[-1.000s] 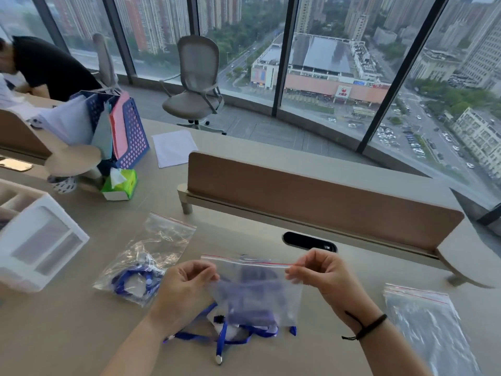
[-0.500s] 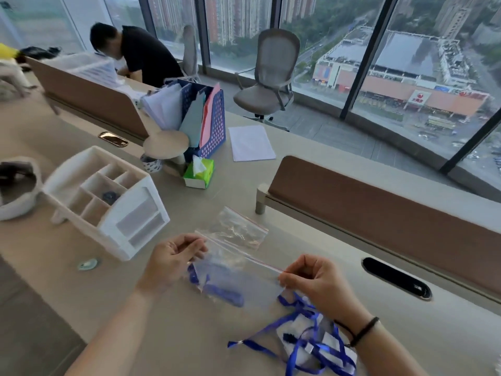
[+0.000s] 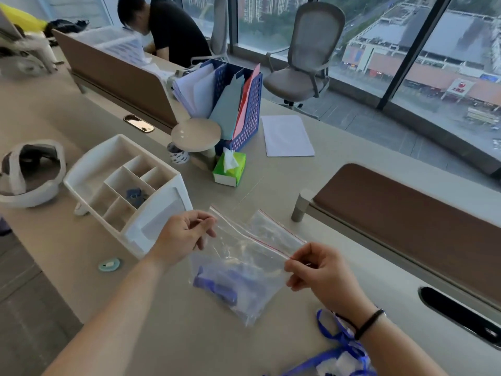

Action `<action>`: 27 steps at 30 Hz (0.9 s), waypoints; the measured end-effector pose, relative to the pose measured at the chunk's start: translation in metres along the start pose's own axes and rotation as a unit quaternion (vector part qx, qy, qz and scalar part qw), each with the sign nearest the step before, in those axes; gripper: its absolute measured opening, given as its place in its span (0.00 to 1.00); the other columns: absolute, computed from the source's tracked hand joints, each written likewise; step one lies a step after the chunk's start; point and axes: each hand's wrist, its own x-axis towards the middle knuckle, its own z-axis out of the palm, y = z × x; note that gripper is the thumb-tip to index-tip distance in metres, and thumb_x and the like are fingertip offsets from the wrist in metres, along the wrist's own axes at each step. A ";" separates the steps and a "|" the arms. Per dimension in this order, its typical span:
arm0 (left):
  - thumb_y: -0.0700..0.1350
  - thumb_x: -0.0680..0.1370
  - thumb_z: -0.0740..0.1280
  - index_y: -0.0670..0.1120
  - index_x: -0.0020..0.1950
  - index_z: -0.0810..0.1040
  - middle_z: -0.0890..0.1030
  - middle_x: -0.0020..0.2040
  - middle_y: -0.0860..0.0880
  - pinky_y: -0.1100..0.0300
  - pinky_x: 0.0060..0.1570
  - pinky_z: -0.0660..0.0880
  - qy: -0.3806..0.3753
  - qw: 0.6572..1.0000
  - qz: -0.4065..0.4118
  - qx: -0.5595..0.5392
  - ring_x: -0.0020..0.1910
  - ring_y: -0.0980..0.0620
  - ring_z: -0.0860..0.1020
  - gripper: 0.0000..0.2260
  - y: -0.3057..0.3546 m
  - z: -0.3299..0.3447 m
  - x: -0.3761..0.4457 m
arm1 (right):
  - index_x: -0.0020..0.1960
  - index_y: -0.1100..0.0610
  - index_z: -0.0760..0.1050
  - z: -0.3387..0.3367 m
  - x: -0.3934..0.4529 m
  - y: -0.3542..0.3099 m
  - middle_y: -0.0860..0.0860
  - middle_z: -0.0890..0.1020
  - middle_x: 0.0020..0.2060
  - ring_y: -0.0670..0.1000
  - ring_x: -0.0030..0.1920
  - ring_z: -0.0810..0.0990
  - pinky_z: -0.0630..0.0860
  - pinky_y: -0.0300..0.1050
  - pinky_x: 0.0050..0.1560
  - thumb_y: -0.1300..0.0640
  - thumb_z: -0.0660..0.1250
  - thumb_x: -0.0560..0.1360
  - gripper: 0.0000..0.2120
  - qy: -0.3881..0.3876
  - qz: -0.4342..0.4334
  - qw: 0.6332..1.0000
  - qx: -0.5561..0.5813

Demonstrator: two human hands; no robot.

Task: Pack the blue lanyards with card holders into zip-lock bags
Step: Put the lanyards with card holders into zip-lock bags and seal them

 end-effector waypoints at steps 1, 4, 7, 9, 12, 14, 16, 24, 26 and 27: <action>0.42 0.81 0.68 0.43 0.49 0.84 0.85 0.36 0.43 0.65 0.29 0.72 -0.004 1.000 -0.001 0.009 0.25 0.52 0.73 0.06 -0.003 0.003 0.011 | 0.41 0.65 0.77 0.000 0.010 0.001 0.60 0.83 0.32 0.57 0.30 0.84 0.82 0.51 0.35 0.69 0.71 0.73 0.04 0.011 0.004 1.000 -0.008; 0.43 0.80 0.68 0.47 0.48 0.83 0.85 0.36 0.44 0.62 0.33 0.74 -0.014 1.000 -0.001 0.020 0.27 0.52 0.75 0.04 -0.021 0.021 0.047 | 0.41 0.65 0.77 -0.004 0.044 0.010 0.59 0.84 0.32 0.54 0.28 0.83 0.80 0.46 0.29 0.68 0.71 0.74 0.04 0.055 0.013 0.997 -0.050; 0.51 0.79 0.70 0.51 0.57 0.81 0.84 0.47 0.45 0.54 0.50 0.77 -0.030 0.999 -0.024 0.038 0.41 0.52 0.79 0.08 -0.041 0.048 0.075 | 0.42 0.62 0.78 -0.012 0.079 0.026 0.58 0.85 0.34 0.54 0.30 0.84 0.81 0.46 0.30 0.65 0.71 0.74 0.04 0.092 0.020 0.990 -0.106; 0.53 0.80 0.68 0.51 0.71 0.72 0.79 0.60 0.49 0.53 0.62 0.73 -0.038 0.993 -0.041 0.103 0.56 0.52 0.78 0.21 -0.057 0.064 0.082 | 0.42 0.60 0.78 -0.018 0.102 0.042 0.57 0.85 0.35 0.53 0.31 0.85 0.83 0.49 0.34 0.64 0.71 0.74 0.04 0.105 0.036 0.986 -0.124; 0.56 0.81 0.64 0.52 0.79 0.60 0.68 0.75 0.49 0.50 0.74 0.63 -0.048 0.977 -0.017 0.209 0.75 0.49 0.65 0.28 -0.087 0.080 0.074 | 0.42 0.61 0.78 -0.022 0.132 0.070 0.56 0.85 0.35 0.53 0.30 0.85 0.85 0.53 0.37 0.65 0.70 0.74 0.03 0.126 0.059 0.981 -0.132; 0.63 0.80 0.57 0.53 0.79 0.60 0.62 0.80 0.49 0.51 0.77 0.58 -0.082 0.959 0.007 0.271 0.79 0.49 0.59 0.30 -0.110 0.086 0.059 | 0.42 0.61 0.77 -0.022 0.148 0.086 0.57 0.84 0.35 0.54 0.29 0.85 0.85 0.55 0.37 0.66 0.70 0.73 0.03 0.139 0.075 0.979 -0.128; 0.68 0.77 0.47 0.56 0.80 0.57 0.55 0.82 0.53 0.53 0.79 0.51 -0.129 0.938 0.014 0.322 0.81 0.51 0.53 0.33 -0.129 0.093 0.041 | 0.42 0.61 0.77 -0.023 0.160 0.099 0.58 0.84 0.37 0.55 0.29 0.85 0.85 0.55 0.38 0.66 0.69 0.73 0.02 0.152 0.093 0.977 -0.120; 0.69 0.75 0.34 0.54 0.80 0.35 0.30 0.79 0.56 0.50 0.75 0.32 -0.194 0.851 0.043 0.485 0.77 0.54 0.28 0.36 -0.158 0.117 0.009 | 0.53 0.54 0.76 -0.015 0.173 0.132 0.54 0.84 0.48 0.54 0.38 0.85 0.84 0.54 0.41 0.58 0.66 0.75 0.06 0.186 0.148 0.956 -0.171; 0.72 0.73 0.33 0.54 0.80 0.35 0.31 0.79 0.55 0.48 0.75 0.33 -0.192 0.843 0.049 0.500 0.78 0.51 0.29 0.39 -0.162 0.121 0.010 | 0.62 0.52 0.72 -0.004 0.165 0.141 0.53 0.77 0.60 0.56 0.53 0.81 0.79 0.55 0.53 0.56 0.67 0.75 0.16 0.205 0.076 0.932 -0.290; 0.72 0.73 0.32 0.53 0.80 0.35 0.31 0.79 0.54 0.47 0.76 0.34 -0.191 0.839 0.051 0.507 0.78 0.50 0.30 0.40 -0.166 0.124 0.010 | 0.64 0.53 0.71 0.005 0.158 0.146 0.54 0.74 0.64 0.56 0.58 0.78 0.77 0.55 0.56 0.56 0.69 0.74 0.19 0.205 0.001 0.912 -0.356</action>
